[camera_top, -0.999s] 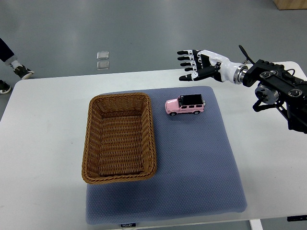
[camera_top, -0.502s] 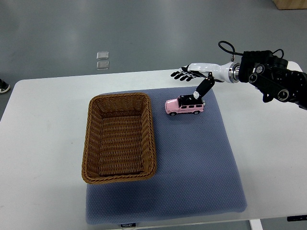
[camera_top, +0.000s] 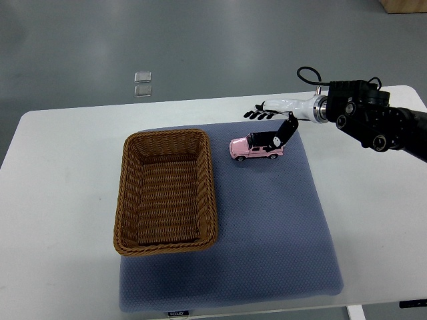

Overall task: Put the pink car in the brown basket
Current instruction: 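Lower the right hand over the pink car and close fingers around it, then lift the pink car with the right hand toward the wicker basket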

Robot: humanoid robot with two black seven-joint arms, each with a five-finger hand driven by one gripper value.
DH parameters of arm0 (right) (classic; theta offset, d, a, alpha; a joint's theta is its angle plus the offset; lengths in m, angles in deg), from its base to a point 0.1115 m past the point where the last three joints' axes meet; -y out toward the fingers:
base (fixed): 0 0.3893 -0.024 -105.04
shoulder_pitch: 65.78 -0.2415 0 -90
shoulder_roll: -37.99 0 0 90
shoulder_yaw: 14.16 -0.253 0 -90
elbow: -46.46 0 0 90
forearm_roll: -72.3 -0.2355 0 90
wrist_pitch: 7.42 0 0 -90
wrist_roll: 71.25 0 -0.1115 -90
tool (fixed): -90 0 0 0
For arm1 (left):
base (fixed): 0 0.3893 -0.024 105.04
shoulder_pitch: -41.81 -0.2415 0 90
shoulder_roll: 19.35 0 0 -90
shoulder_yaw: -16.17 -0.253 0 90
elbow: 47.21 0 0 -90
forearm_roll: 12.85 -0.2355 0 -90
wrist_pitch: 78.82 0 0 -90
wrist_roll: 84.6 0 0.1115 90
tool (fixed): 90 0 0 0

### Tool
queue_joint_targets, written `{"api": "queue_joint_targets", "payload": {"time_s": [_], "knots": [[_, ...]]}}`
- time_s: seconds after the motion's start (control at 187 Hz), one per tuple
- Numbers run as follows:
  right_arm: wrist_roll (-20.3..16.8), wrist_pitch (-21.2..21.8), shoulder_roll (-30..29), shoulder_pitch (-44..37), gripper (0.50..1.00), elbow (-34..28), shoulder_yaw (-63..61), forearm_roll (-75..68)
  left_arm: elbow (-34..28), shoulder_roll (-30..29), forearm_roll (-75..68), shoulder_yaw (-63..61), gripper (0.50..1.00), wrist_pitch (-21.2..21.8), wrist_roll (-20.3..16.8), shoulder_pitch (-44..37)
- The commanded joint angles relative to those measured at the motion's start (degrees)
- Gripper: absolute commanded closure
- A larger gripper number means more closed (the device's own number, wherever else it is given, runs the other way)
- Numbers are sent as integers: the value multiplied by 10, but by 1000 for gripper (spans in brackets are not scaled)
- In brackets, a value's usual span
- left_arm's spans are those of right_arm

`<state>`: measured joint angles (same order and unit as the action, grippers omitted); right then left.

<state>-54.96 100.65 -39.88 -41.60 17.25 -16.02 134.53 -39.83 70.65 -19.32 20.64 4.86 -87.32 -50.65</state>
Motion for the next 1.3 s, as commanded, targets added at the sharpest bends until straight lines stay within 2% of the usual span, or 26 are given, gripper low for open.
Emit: {"api": "queue_joint_targets", "payload": {"time_s": [0.0,0.267,0.363,0.54,0.577,0.609,0.796,0.999,1.111,1.293], "knots": [[-6,-5,-19,2,587,21,2,1,0,0,1,0,500,0,0,0],[-6,-7,-41,7,593,43,25,1,0,0,0,0,500,0,0,0],[-6,-7,-50,11,613,55,34,1,0,0,0,-1,500,0,0,0],[-5,-16,-53,15,756,57,38,2,0,0,1,0,500,0,0,0],[-4,-16,-53,15,820,57,38,2,0,0,1,0,500,0,0,0],[-4,-16,-54,15,854,57,38,2,0,0,1,0,500,0,0,0],[1,-18,-56,15,997,57,53,2,0,0,1,-1,500,0,0,0],[5,-18,-53,8,1000,57,46,-5,0,0,0,0,500,0,0,0],[31,-19,-47,3,1000,57,45,-11,0,0,1,-1,500,0,0,0],[48,-25,-39,3,1000,56,26,-26,0,0,1,0,500,0,0,0]]}}
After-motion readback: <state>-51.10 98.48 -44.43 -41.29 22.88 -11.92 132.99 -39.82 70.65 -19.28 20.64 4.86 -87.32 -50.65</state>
